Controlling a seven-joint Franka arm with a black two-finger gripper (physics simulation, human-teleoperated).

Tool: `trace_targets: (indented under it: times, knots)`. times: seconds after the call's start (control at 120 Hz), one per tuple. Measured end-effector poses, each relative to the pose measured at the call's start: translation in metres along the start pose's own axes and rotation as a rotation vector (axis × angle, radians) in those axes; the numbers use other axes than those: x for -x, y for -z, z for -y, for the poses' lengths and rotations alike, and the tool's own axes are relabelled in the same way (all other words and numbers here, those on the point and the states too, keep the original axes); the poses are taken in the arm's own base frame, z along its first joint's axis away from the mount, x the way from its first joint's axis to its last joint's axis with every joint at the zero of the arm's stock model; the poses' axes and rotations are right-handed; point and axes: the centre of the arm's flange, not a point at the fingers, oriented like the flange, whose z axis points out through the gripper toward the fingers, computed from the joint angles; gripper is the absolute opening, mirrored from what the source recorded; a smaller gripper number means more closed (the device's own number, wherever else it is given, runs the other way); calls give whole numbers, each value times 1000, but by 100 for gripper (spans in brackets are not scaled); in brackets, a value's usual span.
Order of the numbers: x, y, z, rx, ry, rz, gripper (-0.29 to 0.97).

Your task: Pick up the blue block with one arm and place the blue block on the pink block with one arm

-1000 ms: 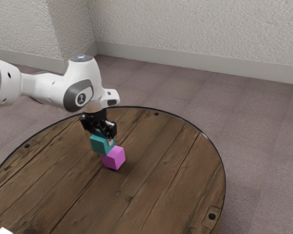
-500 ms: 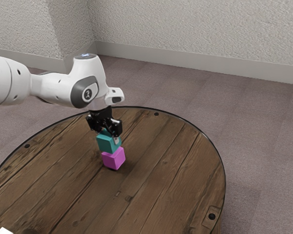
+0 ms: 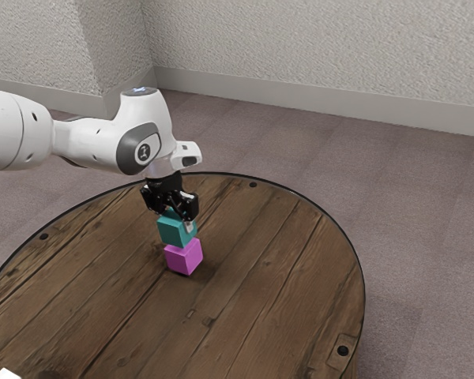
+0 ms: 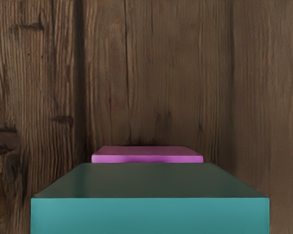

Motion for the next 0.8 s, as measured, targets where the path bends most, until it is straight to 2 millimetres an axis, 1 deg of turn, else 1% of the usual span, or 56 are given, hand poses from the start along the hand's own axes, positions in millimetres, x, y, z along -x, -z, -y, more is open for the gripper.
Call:
trace_targets:
  times: [0.033,0.142,0.242,0.433,0.508,0.533,0.567,0.583,0.608,0.633,0.65,0.667,0.692,0.733,0.8]
  knots:
    - [0,0,0,0,0,0,39]
    - [0,1,0,3,-2,-3,50]
    - [0,1,0,4,-5,-4,57]
    - [0,6,0,5,-8,-11,63]
    - [1,17,5,4,-3,-27,65]
    - [1,24,6,4,-2,-36,65]
    - [2,41,8,5,1,-58,66]
    - [3,57,10,5,2,-79,66]
    - [3,92,14,6,7,-120,66]
    - [6,122,18,4,11,-153,66]
    - [9,138,21,1,12,-168,66]
    - [12,149,24,-2,13,-176,66]
    - [16,160,27,-7,14,-177,67]
    - [22,171,30,-12,15,-171,67]
    - [28,177,35,-17,17,-148,67]
